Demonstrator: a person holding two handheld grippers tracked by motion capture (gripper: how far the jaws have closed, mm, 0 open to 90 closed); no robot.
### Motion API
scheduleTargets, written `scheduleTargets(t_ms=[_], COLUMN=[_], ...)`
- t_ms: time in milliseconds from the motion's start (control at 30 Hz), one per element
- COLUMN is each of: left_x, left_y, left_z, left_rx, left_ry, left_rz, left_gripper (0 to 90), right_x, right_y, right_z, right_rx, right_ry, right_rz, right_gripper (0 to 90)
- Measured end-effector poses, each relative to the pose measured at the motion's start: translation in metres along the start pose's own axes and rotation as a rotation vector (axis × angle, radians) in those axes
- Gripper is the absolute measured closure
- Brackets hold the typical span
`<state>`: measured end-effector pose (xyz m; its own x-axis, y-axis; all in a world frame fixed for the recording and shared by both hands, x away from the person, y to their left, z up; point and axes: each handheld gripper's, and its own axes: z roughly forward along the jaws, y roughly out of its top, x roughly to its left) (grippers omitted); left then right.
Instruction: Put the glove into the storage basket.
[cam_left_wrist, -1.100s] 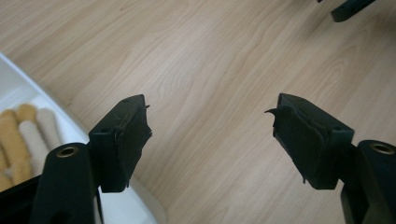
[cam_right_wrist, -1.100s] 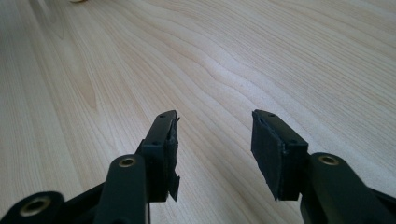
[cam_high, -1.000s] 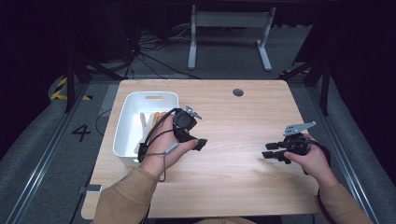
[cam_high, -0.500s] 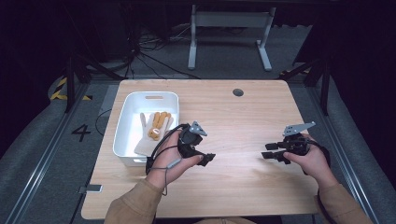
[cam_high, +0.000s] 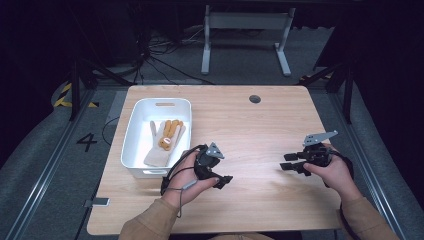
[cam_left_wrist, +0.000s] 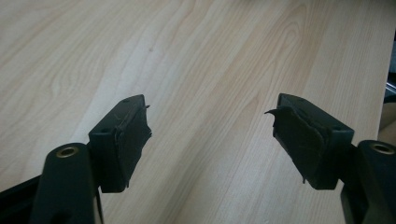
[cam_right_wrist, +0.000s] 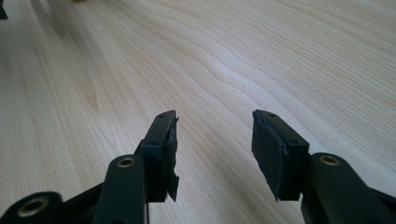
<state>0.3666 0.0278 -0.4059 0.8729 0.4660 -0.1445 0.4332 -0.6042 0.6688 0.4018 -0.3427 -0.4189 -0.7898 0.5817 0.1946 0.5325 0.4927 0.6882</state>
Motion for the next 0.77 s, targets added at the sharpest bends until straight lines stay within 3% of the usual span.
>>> scheduleTargets(t_ms=[167,300,533,567,767], left_x=[0.004,0.006,0.008,0.007,0.004], left_y=[-0.012,-0.016,-0.019,-0.018,-0.016], left_z=[0.025,0.036,0.042,0.043,0.042], left_rx=[0.035,0.031,0.047,0.069,0.053], left_ry=[-0.021,-0.020,-0.019,-0.002,-0.010], left_rz=[-0.003,0.002,-0.023,-0.029,-0.020], left_gripper=[27.3,27.4,27.5,27.5,26.3], right_x=[-0.001,-0.002,-0.004,-0.004,-0.005], right_y=[-0.002,-0.003,-0.006,-0.006,-0.006], right_z=[0.001,0.003,0.008,0.008,0.009], right_rx=[0.005,0.000,0.012,0.009,0.012], right_ry=[0.000,0.001,0.000,0.000,0.002], right_rz=[0.004,0.004,0.006,0.006,0.009], right_gripper=[50.8,51.0,51.2,51.2,51.2])
